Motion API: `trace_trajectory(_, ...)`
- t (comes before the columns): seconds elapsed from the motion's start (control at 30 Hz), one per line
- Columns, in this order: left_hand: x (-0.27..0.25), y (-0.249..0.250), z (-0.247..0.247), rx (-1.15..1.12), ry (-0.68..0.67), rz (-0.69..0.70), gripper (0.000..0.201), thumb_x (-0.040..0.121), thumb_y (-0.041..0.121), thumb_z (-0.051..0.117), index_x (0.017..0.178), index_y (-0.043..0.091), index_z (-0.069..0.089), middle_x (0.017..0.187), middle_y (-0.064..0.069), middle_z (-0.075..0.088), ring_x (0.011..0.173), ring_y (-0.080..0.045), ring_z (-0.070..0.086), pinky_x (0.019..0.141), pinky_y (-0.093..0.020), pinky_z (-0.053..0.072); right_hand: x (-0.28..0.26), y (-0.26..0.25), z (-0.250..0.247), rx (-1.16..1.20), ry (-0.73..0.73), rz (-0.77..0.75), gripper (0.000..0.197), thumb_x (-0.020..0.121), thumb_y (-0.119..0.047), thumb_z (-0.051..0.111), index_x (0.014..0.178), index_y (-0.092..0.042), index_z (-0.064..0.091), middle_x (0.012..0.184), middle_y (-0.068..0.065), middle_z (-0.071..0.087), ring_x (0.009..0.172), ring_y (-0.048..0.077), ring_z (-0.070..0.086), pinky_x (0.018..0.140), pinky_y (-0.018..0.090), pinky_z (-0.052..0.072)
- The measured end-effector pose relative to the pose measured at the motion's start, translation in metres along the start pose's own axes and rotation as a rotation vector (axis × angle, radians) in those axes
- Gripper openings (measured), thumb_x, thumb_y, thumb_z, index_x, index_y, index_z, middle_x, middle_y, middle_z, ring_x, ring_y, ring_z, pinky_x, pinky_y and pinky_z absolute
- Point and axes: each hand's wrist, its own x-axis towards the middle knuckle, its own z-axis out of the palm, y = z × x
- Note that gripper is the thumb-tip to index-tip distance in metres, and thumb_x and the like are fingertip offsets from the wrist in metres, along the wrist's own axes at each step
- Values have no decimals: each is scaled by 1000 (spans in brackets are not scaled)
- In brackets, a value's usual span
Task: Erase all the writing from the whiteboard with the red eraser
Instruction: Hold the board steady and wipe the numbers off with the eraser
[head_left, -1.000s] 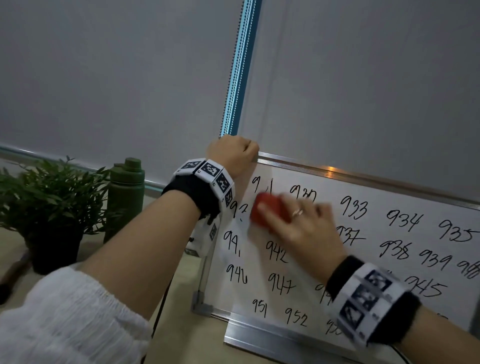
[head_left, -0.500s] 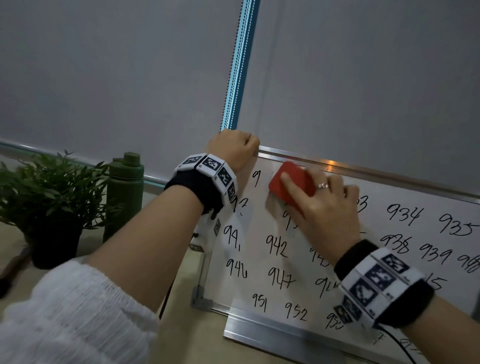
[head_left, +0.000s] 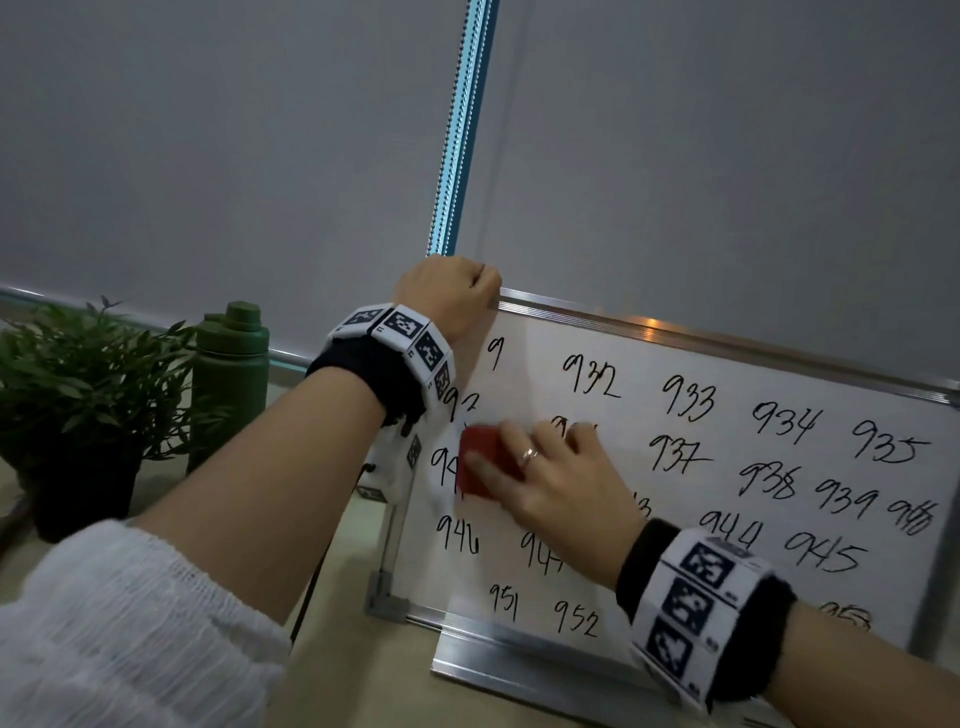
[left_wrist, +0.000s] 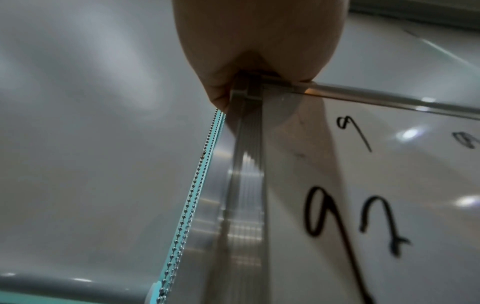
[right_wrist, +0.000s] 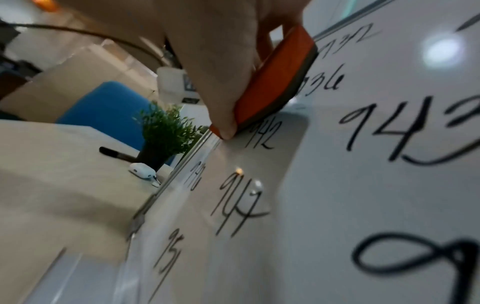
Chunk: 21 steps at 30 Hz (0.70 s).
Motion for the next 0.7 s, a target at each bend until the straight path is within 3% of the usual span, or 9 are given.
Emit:
trace_trajectory(0.07,-1,0,0,10,-4,5,37,92,26,35,67,10,58,65,-11,49,66,-25,46,55,-27,32,9,11,-4,12,1,-2,54,63,-30,80,114,-24,64,102,11,63,85,26,45,66,37,43)
trace_trajectory(0.17,-2,2,-1,-6,9,-8,36,91,25,37,67,13,61,64,-9,52,69,-26,50,62,-27,35,38,42,-10,-34,89,274,53,64,-35,80,113,-23,65,99,14,65,81,31,57,66,38,44)
trace_trajectory(0.23,-2,3,-1,-20,0,-18,38,90,26,37,76,10,68,71,-11,56,73,-28,53,65,-28,38,44,43,-9,-60,95,351,52,67,-40,77,115,-24,64,100,13,65,84,30,53,67,37,41)
trace_trajectory(0.33,-2,2,-1,-9,-28,-30,36,91,26,36,69,13,62,70,-11,53,73,-28,50,63,-28,35,23,10,5,-5,83,126,49,69,-34,75,115,-24,63,102,11,63,84,25,41,67,38,34)
trace_trajectory(0.43,-2,1,-3,-3,-58,-23,38,91,25,35,57,15,49,57,-4,44,70,-25,47,55,-28,31,12,2,5,10,-10,-70,52,68,-32,76,118,-27,60,103,8,61,82,25,47,65,37,39)
trace_trajectory(0.5,-2,1,-5,-13,-70,-19,41,92,24,35,53,15,45,60,-7,47,71,-26,47,57,-28,32,27,21,2,-14,45,16,47,70,-30,75,115,-28,63,100,8,63,79,26,52,64,36,40)
trace_trajectory(0.6,-1,3,-6,-41,-98,-18,38,92,24,36,59,12,49,74,-13,56,73,-27,49,65,-27,35,52,44,-7,-70,112,263,51,65,-31,79,113,-25,65,99,13,65,81,31,58,66,38,44)
trace_trajectory(0.63,0,3,-7,-41,-107,-22,39,92,24,36,58,11,49,74,-12,56,73,-27,49,65,-27,35,54,41,-7,-71,112,292,53,63,-33,80,113,-24,65,98,13,65,83,31,56,67,38,44)
trace_trajectory(0.7,1,3,-8,-36,-119,-22,43,93,24,35,52,14,42,65,-10,51,71,-26,47,62,-27,33,46,20,-1,-35,115,207,51,63,-31,80,111,-24,65,98,11,65,85,28,45,68,37,39)
